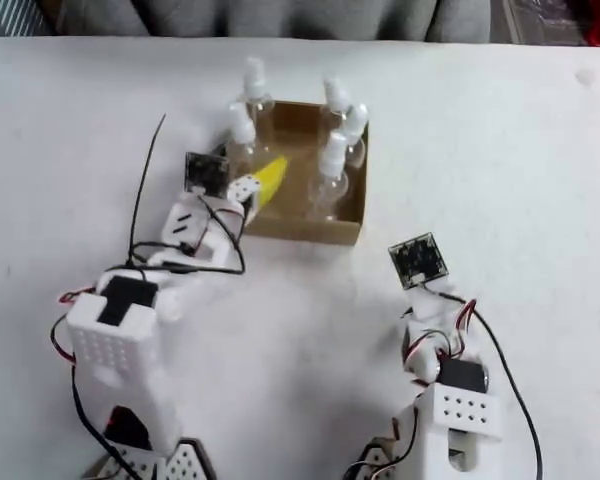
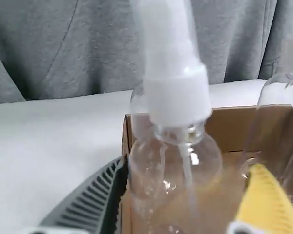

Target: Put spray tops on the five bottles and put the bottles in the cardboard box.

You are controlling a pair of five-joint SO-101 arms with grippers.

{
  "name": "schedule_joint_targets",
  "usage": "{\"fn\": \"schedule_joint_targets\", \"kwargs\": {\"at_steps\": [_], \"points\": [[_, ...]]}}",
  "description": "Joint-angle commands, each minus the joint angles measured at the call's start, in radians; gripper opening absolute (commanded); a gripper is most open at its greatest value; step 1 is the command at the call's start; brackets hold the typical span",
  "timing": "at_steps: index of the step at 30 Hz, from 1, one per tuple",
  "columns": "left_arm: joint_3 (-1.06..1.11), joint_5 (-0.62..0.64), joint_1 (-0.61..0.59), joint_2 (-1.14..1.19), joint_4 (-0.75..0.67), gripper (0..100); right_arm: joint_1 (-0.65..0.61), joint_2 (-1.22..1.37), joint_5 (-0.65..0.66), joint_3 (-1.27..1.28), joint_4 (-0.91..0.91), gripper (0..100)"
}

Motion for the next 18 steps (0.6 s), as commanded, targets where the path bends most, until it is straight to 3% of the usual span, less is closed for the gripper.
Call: {"fn": "schedule_joint_targets", "kwargs": {"at_steps": [1, 7, 18], "points": [[-0.014, 0.046, -0.018, -0.008, 0.026, 42, -0.010, -0.007, 0.011, -0.005, -0.016, 2.1], [0.023, 0.077, -0.019, -0.077, 0.026, 43, -0.015, -0.004, 0.063, -0.005, -0.016, 2.1], [0.364, 0.095, 0.015, -0.519, 0.035, 42, -0.015, -0.004, 0.069, -0.005, -0.016, 2.1]]}}
